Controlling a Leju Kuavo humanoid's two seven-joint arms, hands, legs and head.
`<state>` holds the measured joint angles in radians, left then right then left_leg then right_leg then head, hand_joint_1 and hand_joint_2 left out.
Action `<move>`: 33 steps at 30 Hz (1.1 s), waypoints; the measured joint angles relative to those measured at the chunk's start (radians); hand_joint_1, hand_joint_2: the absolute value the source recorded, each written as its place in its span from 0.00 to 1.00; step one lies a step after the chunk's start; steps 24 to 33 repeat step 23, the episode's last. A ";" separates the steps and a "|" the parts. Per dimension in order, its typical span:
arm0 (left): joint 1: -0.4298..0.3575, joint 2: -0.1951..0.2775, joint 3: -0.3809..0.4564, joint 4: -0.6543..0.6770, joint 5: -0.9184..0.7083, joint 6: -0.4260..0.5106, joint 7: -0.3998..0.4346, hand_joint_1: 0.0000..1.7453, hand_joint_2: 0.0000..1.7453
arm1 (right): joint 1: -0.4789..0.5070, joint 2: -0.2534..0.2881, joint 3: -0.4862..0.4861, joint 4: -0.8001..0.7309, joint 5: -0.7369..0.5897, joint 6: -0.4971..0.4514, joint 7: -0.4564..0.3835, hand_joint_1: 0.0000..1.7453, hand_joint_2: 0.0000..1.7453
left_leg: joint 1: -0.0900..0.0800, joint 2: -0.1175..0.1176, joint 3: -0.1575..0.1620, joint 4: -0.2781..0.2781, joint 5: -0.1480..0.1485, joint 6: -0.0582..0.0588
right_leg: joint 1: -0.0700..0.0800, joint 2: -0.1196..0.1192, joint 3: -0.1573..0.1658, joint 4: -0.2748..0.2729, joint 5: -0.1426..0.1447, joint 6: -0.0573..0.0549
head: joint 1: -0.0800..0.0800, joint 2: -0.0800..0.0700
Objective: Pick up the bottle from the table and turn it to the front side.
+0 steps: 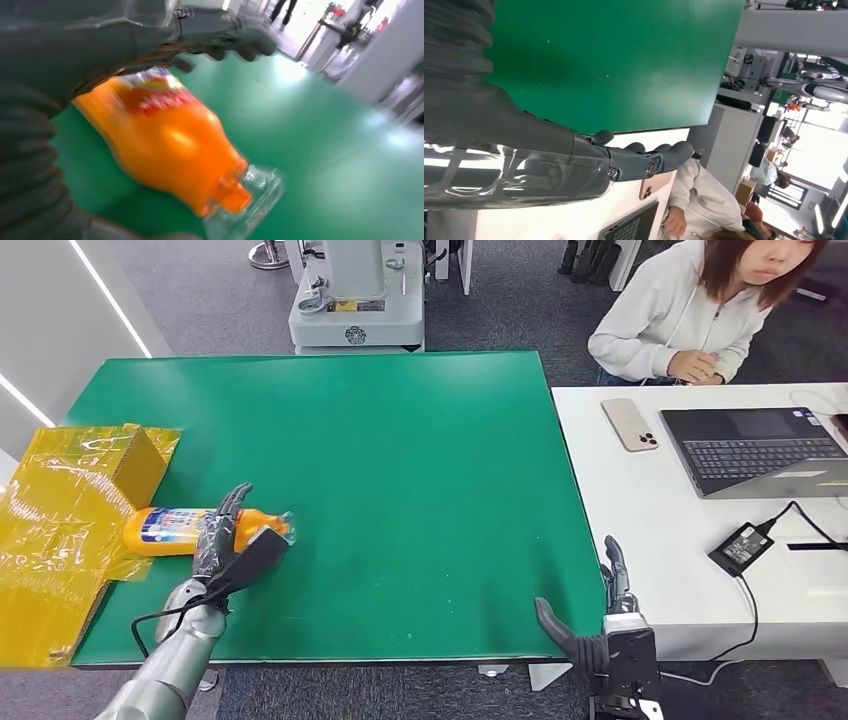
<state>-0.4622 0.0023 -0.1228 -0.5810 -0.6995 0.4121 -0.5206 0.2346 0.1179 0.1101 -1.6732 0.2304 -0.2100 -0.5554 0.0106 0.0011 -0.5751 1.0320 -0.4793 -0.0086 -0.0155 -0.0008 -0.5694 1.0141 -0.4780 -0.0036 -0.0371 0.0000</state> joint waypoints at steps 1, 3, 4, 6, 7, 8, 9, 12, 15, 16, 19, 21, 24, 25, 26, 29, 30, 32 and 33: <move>0.036 -0.019 0.009 -0.072 0.086 0.009 -0.055 0.00 1.00 | 0.000 0.000 -0.002 0.003 -0.003 0.001 -0.003 0.00 1.00 | 0.000 0.000 0.000 0.000 0.000 0.000 | 0.000 0.000 0.000 0.000 0.000 0.000 | 0.000 0.000; 0.114 -0.052 0.009 -0.236 0.194 0.084 -0.124 0.00 1.00 | 0.001 0.000 -0.006 0.009 -0.012 0.001 -0.007 0.00 1.00 | 0.000 0.002 0.000 0.000 -0.001 0.000 | 0.000 0.002 0.000 0.000 0.000 0.000 | 0.000 0.000; 0.151 -0.065 0.003 -0.320 0.228 0.134 -0.142 0.00 1.00 | 0.001 0.000 -0.007 0.011 -0.017 0.000 -0.008 0.00 1.00 | 0.000 0.002 0.000 0.000 -0.001 0.001 | 0.000 0.003 -0.001 -0.001 0.000 0.000 | 0.000 0.000; 0.212 -0.084 -0.016 -0.477 0.254 0.223 -0.160 0.00 1.00 | 0.001 0.000 -0.007 0.015 -0.022 -0.003 -0.008 0.00 1.00 | 0.000 0.002 -0.001 0.000 -0.002 0.001 | 0.000 0.002 -0.001 -0.001 0.000 0.000 | 0.000 0.000; 0.240 -0.094 -0.023 -0.557 0.226 0.251 -0.163 0.00 1.00 | 0.002 0.000 -0.006 0.016 -0.024 -0.007 -0.008 0.00 1.00 | 0.000 0.002 -0.001 0.000 -0.002 0.001 | 0.000 0.002 -0.001 -0.001 0.000 0.000 | 0.000 0.000; 0.267 -0.110 -0.027 -0.644 0.155 0.268 -0.164 0.00 1.00 | 0.002 0.000 -0.005 0.018 -0.026 -0.011 -0.008 0.00 1.00 | 0.000 0.001 -0.001 0.000 -0.002 0.001 | 0.000 0.001 -0.001 -0.001 0.000 0.001 | 0.000 0.000; 0.292 -0.128 -0.028 -0.739 0.043 0.278 -0.164 0.00 1.00 | 0.002 0.000 -0.002 0.019 -0.027 -0.016 -0.008 0.00 1.00 | 0.000 0.001 -0.002 0.000 -0.002 0.001 | 0.000 0.001 -0.001 -0.001 -0.001 0.001 | 0.000 0.000; 0.339 -0.185 -0.028 -0.996 -0.353 0.289 -0.165 0.00 1.00 | 0.001 0.000 0.013 0.024 -0.029 -0.027 -0.008 0.00 1.00 | 0.000 0.001 -0.002 0.000 -0.002 0.001 | 0.000 0.001 -0.001 -0.001 0.000 0.001 | 0.000 0.000; 0.362 -0.227 -0.029 -1.158 -0.493 0.289 -0.162 0.00 1.00 | 0.004 -0.002 0.026 0.027 -0.030 -0.043 -0.005 0.00 1.00 | 0.000 0.002 -0.001 0.000 -0.002 0.001 | 0.000 0.001 -0.001 -0.001 0.000 0.000 | 0.000 0.000; 0.366 -0.239 -0.030 -1.195 -0.484 0.289 -0.162 0.00 1.00 | 0.005 -0.003 0.031 0.027 -0.031 -0.051 -0.002 0.00 1.00 | 0.000 0.001 -0.001 0.000 -0.002 0.001 | 0.000 0.001 -0.001 -0.001 0.000 0.000 | 0.000 0.000; 0.377 -0.252 -0.049 -1.241 -0.342 0.289 -0.162 0.00 1.00 | 0.011 -0.008 0.044 0.025 -0.037 -0.071 0.006 0.00 1.00 | 0.000 0.001 -0.001 0.000 -0.001 0.001 | 0.000 0.000 -0.001 -0.001 0.000 0.000 | 0.000 0.000; 0.382 -0.239 -0.097 -1.227 -0.126 0.282 -0.163 0.00 1.00 | 0.016 -0.010 0.047 0.020 -0.046 -0.074 0.004 0.00 1.00 | 0.000 0.001 -0.001 0.000 -0.001 0.001 | 0.000 0.000 -0.001 -0.001 0.000 0.000 | 0.000 0.000; 0.382 -0.220 -0.154 -1.200 0.083 0.269 -0.163 0.00 1.00 | 0.018 -0.012 0.048 0.014 -0.052 -0.071 -0.001 0.00 1.00 | 0.000 0.001 -0.001 0.000 -0.001 0.000 | 0.000 0.000 -0.001 -0.001 0.000 0.000 | -0.001 0.000; 0.382 -0.220 -0.154 -1.200 0.083 0.269 -0.163 0.00 1.00 | 0.018 -0.012 0.048 0.014 -0.052 -0.071 -0.001 0.00 1.00 | 0.000 0.001 -0.001 0.000 -0.001 0.000 | 0.000 0.000 -0.001 -0.001 0.000 0.000 | -0.001 0.000; 0.382 -0.220 -0.154 -1.200 0.083 0.269 -0.163 0.00 1.00 | 0.018 -0.012 0.048 0.014 -0.052 -0.071 -0.001 0.00 1.00 | 0.000 0.001 -0.001 0.000 -0.001 0.000 | 0.000 0.000 -0.001 -0.001 0.000 0.000 | -0.001 0.000; 0.382 -0.220 -0.154 -1.200 0.083 0.269 -0.163 0.00 1.00 | 0.018 -0.012 0.048 0.014 -0.052 -0.071 -0.001 0.00 1.00 | 0.000 0.001 -0.001 0.000 -0.001 0.000 | 0.000 0.000 -0.001 -0.001 0.000 0.000 | -0.001 0.000; 0.382 -0.220 -0.154 -1.200 0.083 0.269 -0.163 0.00 1.00 | 0.018 -0.012 0.048 0.014 -0.052 -0.071 -0.001 0.00 1.00 | 0.000 0.001 -0.001 0.000 -0.001 0.000 | 0.000 0.000 -0.001 -0.001 0.000 0.000 | -0.001 0.000; 0.382 -0.220 -0.154 -1.200 0.083 0.269 -0.163 0.00 1.00 | 0.018 -0.012 0.048 0.014 -0.052 -0.071 -0.001 0.00 1.00 | 0.000 0.001 -0.001 0.000 -0.001 0.000 | 0.000 0.000 -0.001 -0.001 0.000 0.000 | -0.001 0.000; 0.382 -0.220 -0.154 -1.200 0.083 0.269 -0.163 0.00 1.00 | 0.018 -0.012 0.048 0.014 -0.052 -0.071 -0.001 0.00 1.00 | 0.000 0.001 -0.001 0.000 -0.001 0.000 | 0.000 0.000 -0.001 -0.001 0.000 0.000 | -0.001 0.000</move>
